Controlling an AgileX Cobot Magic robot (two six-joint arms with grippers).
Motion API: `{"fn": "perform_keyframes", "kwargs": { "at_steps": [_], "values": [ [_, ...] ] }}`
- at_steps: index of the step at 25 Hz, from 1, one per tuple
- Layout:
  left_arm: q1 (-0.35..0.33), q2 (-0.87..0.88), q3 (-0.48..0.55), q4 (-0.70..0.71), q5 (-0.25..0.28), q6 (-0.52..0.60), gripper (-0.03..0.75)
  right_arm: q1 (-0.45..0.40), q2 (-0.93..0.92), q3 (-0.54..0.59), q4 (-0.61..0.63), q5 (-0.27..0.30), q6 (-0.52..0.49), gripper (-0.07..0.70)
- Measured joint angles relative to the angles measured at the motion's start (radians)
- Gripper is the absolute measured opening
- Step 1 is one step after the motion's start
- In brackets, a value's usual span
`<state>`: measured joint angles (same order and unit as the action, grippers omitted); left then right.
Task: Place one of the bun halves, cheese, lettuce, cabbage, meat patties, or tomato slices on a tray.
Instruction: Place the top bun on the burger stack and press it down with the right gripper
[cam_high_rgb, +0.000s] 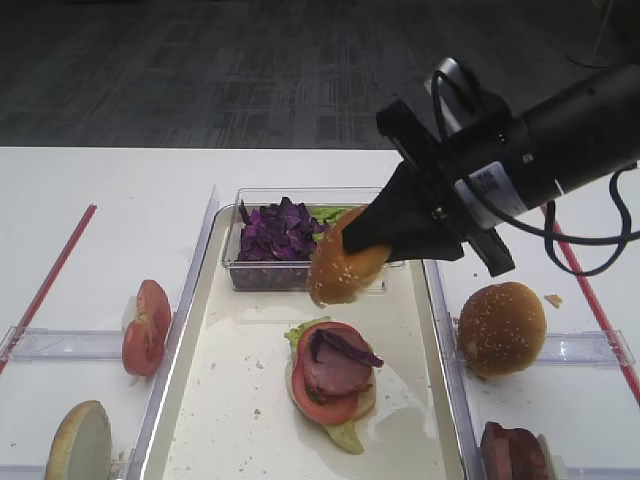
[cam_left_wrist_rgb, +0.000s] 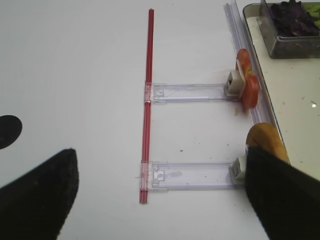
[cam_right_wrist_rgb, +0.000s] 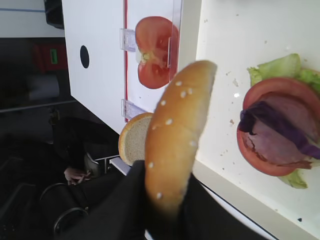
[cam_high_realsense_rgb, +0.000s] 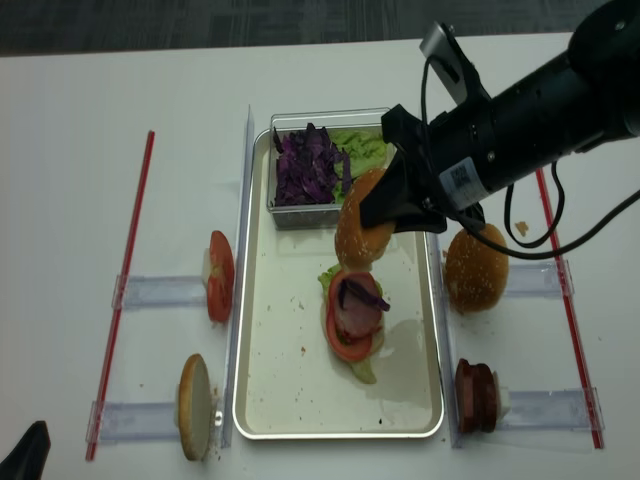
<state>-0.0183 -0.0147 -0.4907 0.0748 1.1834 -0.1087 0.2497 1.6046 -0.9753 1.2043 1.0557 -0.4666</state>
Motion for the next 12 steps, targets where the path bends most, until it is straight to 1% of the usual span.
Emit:
{"fn": "perform_keyframes", "kwargs": {
  "at_steps": [3, 7, 12],
  "values": [
    [0.0, 0.0, 0.0, 0.0, 0.0, 0.0, 0.618, -0.023, 0.0, 0.058, 0.072, 0.002, -0.079, 0.17],
    [0.0, 0.0, 0.0, 0.0, 0.0, 0.0, 0.618, -0.058, 0.0, 0.118, 0.167, 0.028, -0.185, 0.17],
    [0.0, 0.0, 0.0, 0.0, 0.0, 0.0, 0.618, -0.073, 0.0, 0.145, 0.194, 0.031, -0.246, 0.17]
  ]
}}
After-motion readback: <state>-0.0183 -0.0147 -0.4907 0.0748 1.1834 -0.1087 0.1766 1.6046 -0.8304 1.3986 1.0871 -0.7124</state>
